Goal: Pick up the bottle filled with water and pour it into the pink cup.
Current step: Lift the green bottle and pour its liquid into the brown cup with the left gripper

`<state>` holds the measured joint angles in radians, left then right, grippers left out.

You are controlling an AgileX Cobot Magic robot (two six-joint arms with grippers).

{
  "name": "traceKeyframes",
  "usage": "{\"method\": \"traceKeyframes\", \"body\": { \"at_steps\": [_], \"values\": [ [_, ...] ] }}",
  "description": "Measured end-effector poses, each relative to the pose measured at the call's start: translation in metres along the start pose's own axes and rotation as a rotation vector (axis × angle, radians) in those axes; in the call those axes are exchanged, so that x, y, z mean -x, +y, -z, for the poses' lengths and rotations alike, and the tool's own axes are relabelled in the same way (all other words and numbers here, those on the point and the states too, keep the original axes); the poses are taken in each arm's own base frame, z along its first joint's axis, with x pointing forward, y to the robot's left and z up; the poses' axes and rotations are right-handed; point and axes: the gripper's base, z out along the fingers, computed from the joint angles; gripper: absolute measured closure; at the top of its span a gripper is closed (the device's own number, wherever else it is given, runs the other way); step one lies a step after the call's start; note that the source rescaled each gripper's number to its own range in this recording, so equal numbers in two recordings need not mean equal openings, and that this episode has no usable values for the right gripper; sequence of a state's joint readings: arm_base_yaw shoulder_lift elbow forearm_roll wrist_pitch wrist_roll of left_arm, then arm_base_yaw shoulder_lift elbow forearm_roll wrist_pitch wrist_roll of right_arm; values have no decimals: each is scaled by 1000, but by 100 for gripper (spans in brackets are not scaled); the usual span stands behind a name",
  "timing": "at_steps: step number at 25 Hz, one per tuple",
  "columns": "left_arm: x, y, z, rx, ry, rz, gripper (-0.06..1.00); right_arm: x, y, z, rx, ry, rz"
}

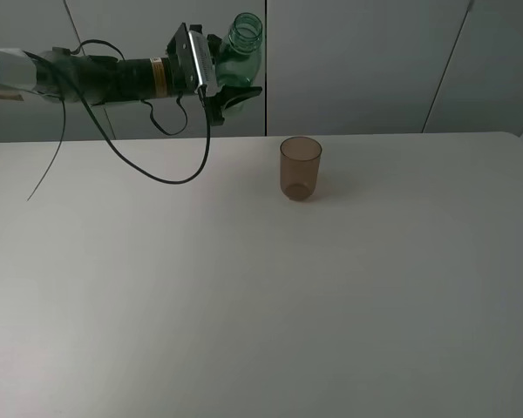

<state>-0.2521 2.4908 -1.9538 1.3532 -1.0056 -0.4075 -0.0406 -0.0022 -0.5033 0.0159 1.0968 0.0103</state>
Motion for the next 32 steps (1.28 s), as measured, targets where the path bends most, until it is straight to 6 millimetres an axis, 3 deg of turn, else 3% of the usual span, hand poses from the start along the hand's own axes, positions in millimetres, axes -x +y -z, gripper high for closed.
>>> {"method": "traceKeyframes", "body": {
  "at_steps": [6,13,20,32],
  "values": [
    [1,-1,-21,-57,22,-119,94,0,0,0,0,0,0],
    [-11,-8,-40,-81,9,-202,94,0,0,0,0,0,0],
    [-23,-12,-45,-86,8,-309,94,0,0,0,0,0,0],
    [-26,-13,-50,-80,40,-484,94,0,0,0,0,0,0]
  ]
}}
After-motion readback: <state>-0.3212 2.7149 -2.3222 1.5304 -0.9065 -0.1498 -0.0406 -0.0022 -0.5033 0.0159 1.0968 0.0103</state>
